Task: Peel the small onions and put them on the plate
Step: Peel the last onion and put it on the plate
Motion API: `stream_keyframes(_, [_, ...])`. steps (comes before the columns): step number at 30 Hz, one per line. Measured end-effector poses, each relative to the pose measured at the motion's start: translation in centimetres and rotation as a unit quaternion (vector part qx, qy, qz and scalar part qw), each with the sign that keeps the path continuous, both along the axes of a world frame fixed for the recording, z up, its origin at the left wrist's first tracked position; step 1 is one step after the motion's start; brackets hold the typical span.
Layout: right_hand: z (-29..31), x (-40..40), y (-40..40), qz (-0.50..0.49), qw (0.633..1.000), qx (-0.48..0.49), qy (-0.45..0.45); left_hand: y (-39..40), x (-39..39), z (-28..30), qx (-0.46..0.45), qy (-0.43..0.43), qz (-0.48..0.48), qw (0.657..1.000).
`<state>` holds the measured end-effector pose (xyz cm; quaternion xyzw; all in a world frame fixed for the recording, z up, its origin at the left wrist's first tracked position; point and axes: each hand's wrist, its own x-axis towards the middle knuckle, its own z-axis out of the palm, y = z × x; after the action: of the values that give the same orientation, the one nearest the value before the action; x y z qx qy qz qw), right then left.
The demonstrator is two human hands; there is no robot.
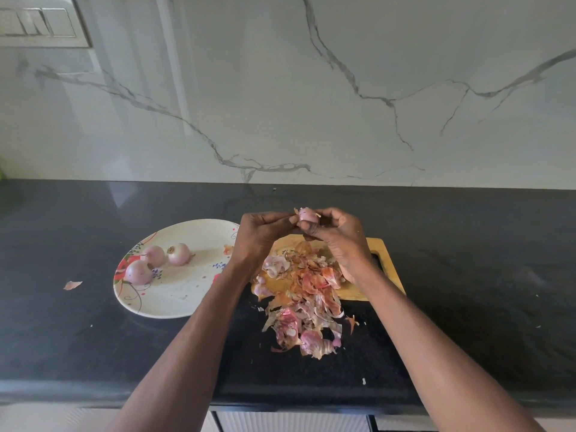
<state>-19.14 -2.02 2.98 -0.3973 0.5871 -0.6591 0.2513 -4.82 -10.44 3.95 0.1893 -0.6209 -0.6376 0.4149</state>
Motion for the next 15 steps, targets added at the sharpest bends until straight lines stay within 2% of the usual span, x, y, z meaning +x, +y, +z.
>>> stream_keyframes(5, [-0.38, 0.16, -0.21, -0.005, 0.999, 0.022, 0.041, -0.20, -0.01, -0.27, -0.100, -0.055, 0.054, 0.992])
stream_keyframes(10, [-0.52, 0.05, -0.17, -0.014, 0.997, 0.034, 0.071, -0.36, -0.20, -0.71, -0.229, -0.157, 0.123, 0.953])
stream_keyframes(13, [-0.59, -0.07, -0.28, -0.004, 0.997, 0.039, 0.059, -0.17, -0.23, -0.66, -0.275, -0.184, 0.140, 0.933])
stream_keyframes(15, [-0.38, 0.18, -0.25, 0.010, 0.999, 0.034, 0.013, -0.07, -0.26, -0.71, -0.287, -0.197, 0.144, 0.926])
